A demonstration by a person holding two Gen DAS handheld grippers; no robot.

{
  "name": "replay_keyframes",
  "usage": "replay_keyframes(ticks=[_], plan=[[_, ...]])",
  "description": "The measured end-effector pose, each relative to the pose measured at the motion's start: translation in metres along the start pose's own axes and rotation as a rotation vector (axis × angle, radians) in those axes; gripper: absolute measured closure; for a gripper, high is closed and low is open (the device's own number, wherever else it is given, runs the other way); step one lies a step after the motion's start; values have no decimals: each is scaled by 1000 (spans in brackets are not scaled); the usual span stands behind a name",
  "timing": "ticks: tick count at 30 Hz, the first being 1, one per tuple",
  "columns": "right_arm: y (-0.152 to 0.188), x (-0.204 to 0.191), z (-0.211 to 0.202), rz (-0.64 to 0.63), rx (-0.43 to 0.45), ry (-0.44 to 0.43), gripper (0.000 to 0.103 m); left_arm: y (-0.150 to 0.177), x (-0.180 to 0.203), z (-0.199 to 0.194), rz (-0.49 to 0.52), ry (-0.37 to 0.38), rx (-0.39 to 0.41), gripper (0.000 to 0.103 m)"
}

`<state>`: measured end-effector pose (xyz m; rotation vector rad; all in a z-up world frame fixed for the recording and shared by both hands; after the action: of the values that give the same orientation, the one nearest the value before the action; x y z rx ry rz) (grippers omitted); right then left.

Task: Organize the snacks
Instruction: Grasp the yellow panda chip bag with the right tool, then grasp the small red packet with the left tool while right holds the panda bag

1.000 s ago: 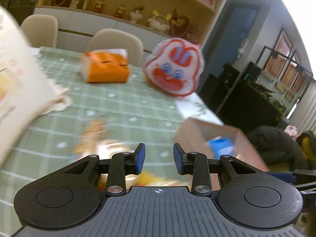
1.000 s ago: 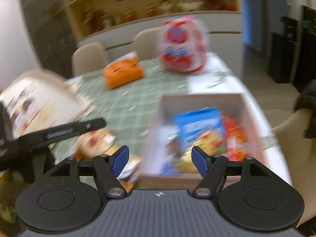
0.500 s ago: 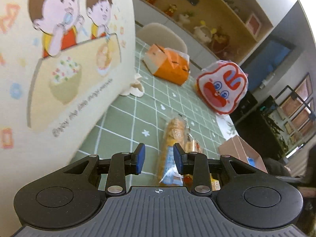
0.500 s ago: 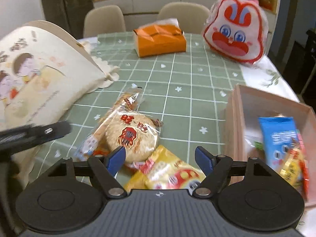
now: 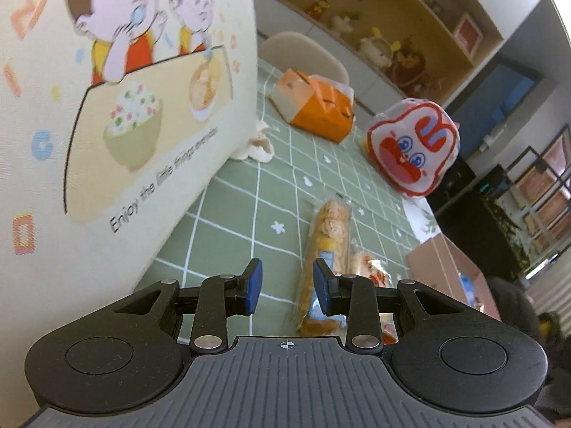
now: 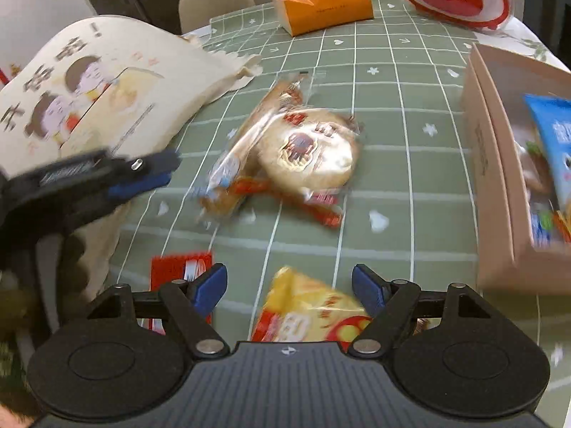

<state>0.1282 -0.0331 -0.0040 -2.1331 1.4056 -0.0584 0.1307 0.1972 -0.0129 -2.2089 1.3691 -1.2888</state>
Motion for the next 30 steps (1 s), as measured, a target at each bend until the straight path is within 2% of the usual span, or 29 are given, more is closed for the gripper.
replay_keyframes(ticks=[3, 8, 12, 21, 24, 26, 30], plan=[[12, 0, -17, -31, 64, 20, 25, -2, 13, -3, 37, -24, 105, 68], [20, 16, -36, -10, 157, 27, 25, -7, 41, -5, 100, -124, 107, 68], [32, 31, -36, 30, 146, 36, 25, -12, 65, -18, 145, -174, 133, 68], [58, 33, -50, 15, 168, 34, 25, -3, 116, -27, 219, -201, 62, 68], [63, 33, -57, 12, 187, 23, 25, 6, 131, -30, 290, -208, 63, 68], [68, 33, -62, 6, 210, 22, 25, 14, 138, -30, 337, -188, 75, 68], [74, 34, -68, 14, 257, 49, 25, 32, 129, -26, 297, -185, 7, 68]])
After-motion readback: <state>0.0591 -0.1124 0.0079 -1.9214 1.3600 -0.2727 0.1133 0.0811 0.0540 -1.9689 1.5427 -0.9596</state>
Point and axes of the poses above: each gripper's, at about its wrist camera, not at the fingertips, and z roughly the way its jaws point, x to its right, y to its underside, the point moved 4 cm from there along z, roughly the way its jaws point, and after that the axes turned 4 degrees about -x, right-handed, at the moved point
